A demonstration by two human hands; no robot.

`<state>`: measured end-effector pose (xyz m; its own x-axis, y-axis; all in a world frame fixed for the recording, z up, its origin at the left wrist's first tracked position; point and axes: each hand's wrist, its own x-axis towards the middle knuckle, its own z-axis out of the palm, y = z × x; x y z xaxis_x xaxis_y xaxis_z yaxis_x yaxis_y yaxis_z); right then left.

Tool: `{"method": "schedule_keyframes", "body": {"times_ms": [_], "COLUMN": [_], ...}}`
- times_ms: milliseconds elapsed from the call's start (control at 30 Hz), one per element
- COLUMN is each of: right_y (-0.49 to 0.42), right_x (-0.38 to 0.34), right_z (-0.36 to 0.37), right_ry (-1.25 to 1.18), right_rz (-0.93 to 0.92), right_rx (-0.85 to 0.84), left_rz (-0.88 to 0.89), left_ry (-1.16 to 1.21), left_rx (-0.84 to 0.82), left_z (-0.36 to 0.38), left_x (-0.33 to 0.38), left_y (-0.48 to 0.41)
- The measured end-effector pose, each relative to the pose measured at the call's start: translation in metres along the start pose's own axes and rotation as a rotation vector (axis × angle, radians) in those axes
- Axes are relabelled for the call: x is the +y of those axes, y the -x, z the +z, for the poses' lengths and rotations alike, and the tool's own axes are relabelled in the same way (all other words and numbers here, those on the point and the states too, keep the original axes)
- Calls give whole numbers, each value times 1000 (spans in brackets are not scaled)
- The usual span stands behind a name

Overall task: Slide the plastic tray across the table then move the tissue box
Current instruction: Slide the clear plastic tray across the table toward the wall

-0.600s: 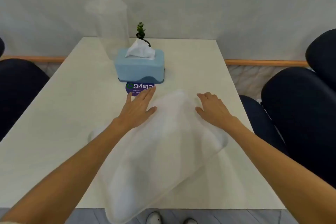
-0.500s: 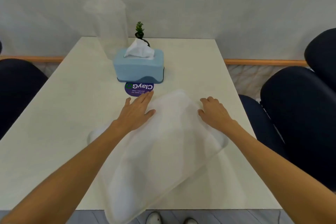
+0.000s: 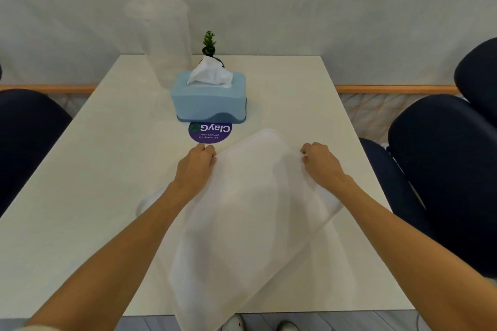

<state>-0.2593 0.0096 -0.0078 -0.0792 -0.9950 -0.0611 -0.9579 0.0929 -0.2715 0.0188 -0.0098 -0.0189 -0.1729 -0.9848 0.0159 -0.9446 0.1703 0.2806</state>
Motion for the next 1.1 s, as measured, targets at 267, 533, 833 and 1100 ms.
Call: {"method": "schedule_keyframes", "body": {"times_ms": [267, 533, 833, 1100], "right_y": [37, 72, 74, 24], "right_x": [23, 30, 38, 79], "right_z": [-2, -4, -11, -34], "right_ry": [129, -223, -399, -504], "right_rz": [179, 427, 518, 511], "right_rx": [42, 51, 35, 82], "left_rz": [-35, -87, -170, -241], "left_ry": [-130, -66, 53, 182], "left_rx": [-12, -19, -59, -66], "left_z": [-1, 0, 5, 14], "left_x": [5, 13, 36, 69], "left_y": [3, 12, 18, 8]}}
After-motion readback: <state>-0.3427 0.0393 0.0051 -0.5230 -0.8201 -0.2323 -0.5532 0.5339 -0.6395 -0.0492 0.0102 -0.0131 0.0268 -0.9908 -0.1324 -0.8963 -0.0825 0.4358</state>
